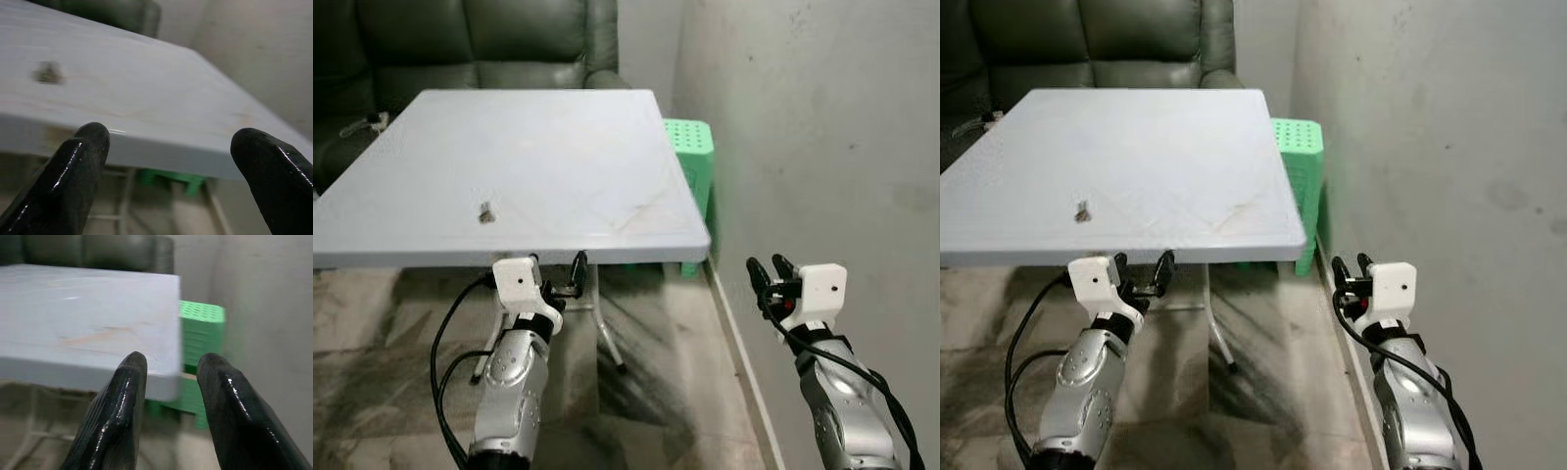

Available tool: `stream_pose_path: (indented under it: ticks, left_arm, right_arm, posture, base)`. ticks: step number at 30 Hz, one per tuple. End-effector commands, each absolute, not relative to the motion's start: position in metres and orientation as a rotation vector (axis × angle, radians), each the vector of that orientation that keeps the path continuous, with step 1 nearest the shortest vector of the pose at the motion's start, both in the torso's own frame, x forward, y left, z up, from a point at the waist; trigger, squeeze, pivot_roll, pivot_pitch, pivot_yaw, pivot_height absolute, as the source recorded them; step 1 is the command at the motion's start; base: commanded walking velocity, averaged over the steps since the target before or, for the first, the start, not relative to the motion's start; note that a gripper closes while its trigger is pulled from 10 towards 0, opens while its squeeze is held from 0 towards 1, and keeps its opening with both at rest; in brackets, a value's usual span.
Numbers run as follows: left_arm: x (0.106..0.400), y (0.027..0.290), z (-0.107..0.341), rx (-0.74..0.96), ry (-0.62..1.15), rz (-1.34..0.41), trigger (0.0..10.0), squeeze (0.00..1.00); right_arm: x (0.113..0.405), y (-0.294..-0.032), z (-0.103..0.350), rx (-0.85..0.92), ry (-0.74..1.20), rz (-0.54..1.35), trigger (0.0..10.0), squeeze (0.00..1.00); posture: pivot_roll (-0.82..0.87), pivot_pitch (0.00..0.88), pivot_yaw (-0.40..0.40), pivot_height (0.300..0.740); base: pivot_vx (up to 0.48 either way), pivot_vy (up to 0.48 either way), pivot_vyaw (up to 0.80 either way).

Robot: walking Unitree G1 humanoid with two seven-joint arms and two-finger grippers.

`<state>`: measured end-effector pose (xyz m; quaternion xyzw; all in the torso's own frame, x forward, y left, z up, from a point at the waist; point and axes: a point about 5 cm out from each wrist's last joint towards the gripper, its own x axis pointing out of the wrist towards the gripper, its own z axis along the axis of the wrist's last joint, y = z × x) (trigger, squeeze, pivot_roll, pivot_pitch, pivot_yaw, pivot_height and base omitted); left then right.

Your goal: Hang keys on a hook

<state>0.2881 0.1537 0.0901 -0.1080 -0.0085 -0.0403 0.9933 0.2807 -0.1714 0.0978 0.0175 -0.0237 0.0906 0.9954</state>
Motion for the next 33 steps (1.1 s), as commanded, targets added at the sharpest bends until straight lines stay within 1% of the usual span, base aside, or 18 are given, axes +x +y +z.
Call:
stream_pose_path:
  ticks: [1,33]
  left_arm:
    - [0.2890,0.1472,0.0935,-0.233,-0.025,-0.093,10.0,0.00]
    - [0.2889,0.1476,0.0941,-0.248,-0.022,-0.085,10.0,0.00]
  right_arm:
    - [0.2797,-0.1788,0.0994,0.027,-0.048,0.164,10.0,0.00]
    - [0.2785,-0.1798,0.0991,0.029,-0.039,0.163,10.0,0.00]
  posture:
    - [-0.02,0.027,-0.061,0.740]
    - [-0.02,0.036,-0.061,0.740]
  base:
    - [0.000,0.375,0.00]
    - [0.000,0.402,0.00]
